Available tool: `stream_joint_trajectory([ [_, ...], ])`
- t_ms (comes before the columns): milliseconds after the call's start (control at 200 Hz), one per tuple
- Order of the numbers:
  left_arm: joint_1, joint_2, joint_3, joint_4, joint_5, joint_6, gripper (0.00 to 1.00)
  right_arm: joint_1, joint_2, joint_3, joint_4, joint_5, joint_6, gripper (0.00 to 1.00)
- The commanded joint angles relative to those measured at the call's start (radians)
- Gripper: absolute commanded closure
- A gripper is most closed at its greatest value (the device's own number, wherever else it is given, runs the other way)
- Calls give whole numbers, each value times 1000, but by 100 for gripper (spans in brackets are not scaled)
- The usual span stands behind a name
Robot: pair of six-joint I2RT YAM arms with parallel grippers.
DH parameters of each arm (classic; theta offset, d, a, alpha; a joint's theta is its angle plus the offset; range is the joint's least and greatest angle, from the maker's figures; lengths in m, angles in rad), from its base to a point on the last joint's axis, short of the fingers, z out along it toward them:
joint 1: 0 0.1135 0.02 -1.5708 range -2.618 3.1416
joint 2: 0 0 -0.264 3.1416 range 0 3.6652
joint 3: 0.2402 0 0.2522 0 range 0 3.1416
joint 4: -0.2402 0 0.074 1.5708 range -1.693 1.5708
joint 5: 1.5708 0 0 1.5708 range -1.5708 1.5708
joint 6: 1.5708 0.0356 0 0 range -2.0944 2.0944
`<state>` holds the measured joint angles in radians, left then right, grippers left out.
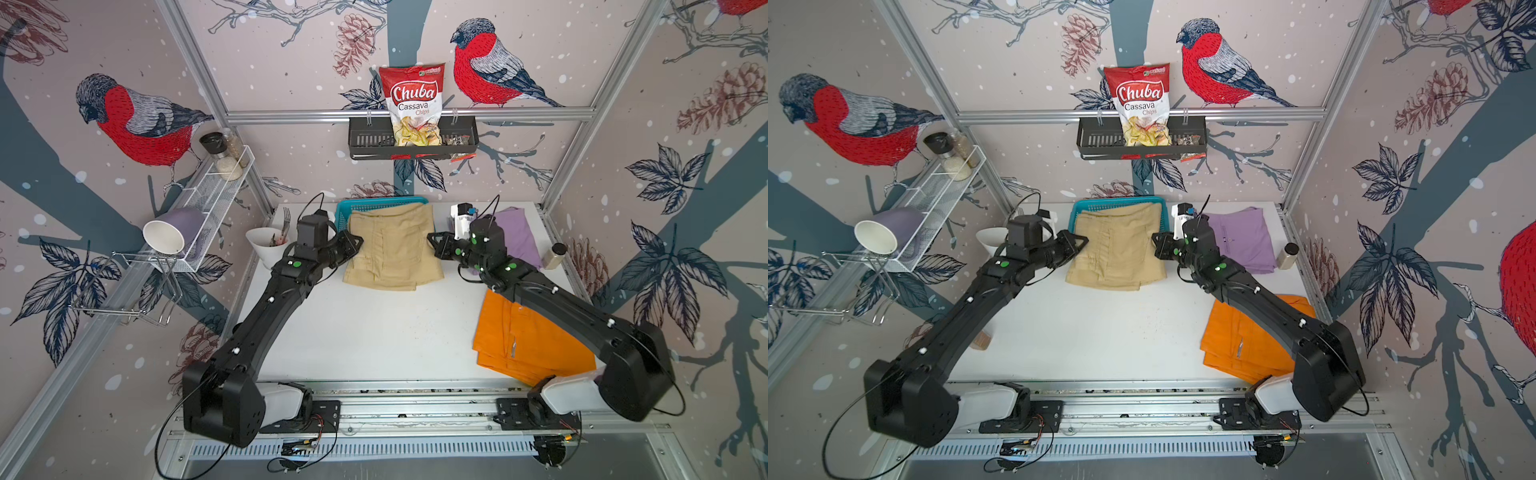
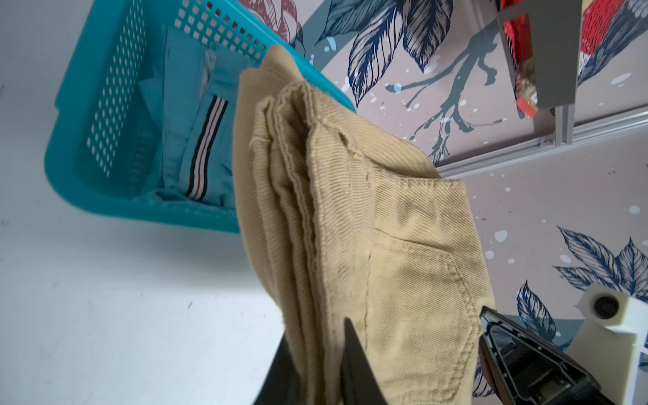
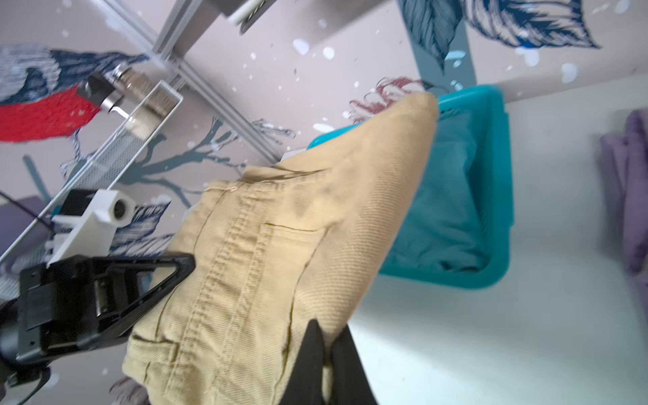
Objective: Put the folded long pants in the basket
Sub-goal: Place the long pant in the basket.
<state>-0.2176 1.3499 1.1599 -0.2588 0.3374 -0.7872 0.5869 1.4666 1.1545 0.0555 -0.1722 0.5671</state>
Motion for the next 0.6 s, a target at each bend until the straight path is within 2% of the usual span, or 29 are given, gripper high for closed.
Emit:
stream_joint_trajectory([
  [0,37,99,103,38,26,33,100,-52,102,126,-33,-74,-31,100],
  [150,44,275,299,-16,11,95,100,-97,279,308,-88,-80,-62,100],
  [245,49,364,366,-14,9,104,100,-121,406,422,-124,-89,-76,100],
  [455,62,577,424,53,6,118,100,-161,704,668,-212,-102,-103,100],
  [595,88,699,412,132,52,107,100,-159,831,749,-247,-90,-127,100],
])
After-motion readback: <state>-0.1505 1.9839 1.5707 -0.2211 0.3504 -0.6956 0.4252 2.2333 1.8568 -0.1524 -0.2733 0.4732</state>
